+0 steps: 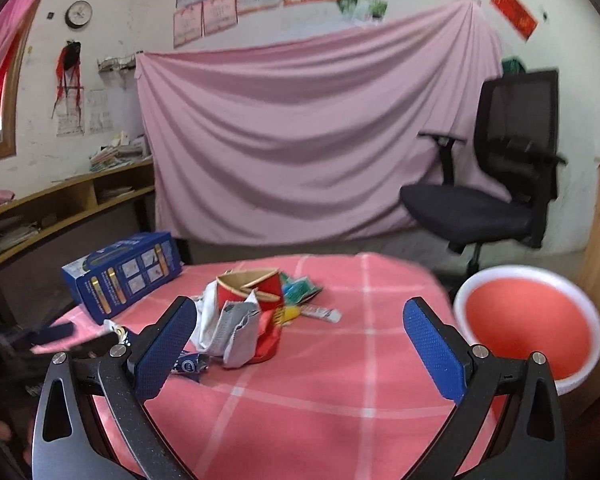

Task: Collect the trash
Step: 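Close the left gripper on the toothpaste tube while the right gripper grasps the white mask, then lift the tube and mask and carry both over the white bucket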

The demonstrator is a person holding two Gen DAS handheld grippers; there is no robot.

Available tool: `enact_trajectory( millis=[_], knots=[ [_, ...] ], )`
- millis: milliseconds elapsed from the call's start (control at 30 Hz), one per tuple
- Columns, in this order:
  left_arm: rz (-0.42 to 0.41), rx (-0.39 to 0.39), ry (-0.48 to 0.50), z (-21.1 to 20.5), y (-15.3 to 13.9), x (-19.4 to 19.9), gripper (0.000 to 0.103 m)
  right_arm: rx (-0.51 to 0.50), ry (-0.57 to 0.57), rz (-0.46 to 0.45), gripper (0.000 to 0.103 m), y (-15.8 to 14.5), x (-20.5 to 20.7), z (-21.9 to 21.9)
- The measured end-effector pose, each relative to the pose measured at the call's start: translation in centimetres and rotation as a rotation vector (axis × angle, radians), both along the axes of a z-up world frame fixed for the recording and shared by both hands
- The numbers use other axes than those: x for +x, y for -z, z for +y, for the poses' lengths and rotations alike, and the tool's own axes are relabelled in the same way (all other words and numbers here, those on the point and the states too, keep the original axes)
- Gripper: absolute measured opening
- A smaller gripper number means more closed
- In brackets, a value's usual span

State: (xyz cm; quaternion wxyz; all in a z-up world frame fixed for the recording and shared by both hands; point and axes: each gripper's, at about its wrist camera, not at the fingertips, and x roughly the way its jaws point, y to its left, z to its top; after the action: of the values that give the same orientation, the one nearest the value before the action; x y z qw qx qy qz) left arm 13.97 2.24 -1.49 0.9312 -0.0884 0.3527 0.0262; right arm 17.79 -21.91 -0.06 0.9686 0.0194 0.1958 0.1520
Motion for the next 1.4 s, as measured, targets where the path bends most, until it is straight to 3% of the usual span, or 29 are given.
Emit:
enact_trajectory(
  millis=[233, 500, 600, 767, 833, 933, 1200, 1400],
  knots=[
    [0.09, -0.178, 0.006, 1.2, 0.6, 1.8, 0.041, 0.004, -0.068, 0.09, 0.096, 0.6, 1.9, 1.4],
    [0.121, -0.248, 0.015, 1.3, 0.0, 3.0, 0.023, -0.039, -0.147, 0.275, 0.07, 2.8, 4.9, 3.1],
    [0.098, -0.233, 0.02, 1.2, -0.5, 3.3, 0.018, -0.021, -0.182, 0.315, 0.057, 3.2, 4.9, 3.0],
    [0.033, -0.161, 0.042, 0.7, -1.3, 2.5, 0.014, 0.005, -0.22, 0.349, 0.022, 3.4, 4.6, 2.7],
    [0.006, -0.126, 0.044, 0.3, -1.6, 2.0, 0.012, 0.008, -0.227, 0.342, 0.011, 3.2, 4.3, 2.6],
    [-0.045, -0.07, 0.052, -0.3, -2.2, 0.7, 0.01, 0.01, -0.238, 0.3, 0.007, 2.8, 3.2, 2.3],
    [-0.157, 0.04, 0.076, -2.6, -2.3, -1.7, 0.005, 0.034, -0.219, 0.12, 0.005, 0.9, 0.1, 0.7],
    [-0.254, 0.074, 0.078, -4.4, -3.4, -3.0, 0.005, 0.075, -0.18, -0.024, 0.005, -0.3, -1.7, -1.2]
  ],
)
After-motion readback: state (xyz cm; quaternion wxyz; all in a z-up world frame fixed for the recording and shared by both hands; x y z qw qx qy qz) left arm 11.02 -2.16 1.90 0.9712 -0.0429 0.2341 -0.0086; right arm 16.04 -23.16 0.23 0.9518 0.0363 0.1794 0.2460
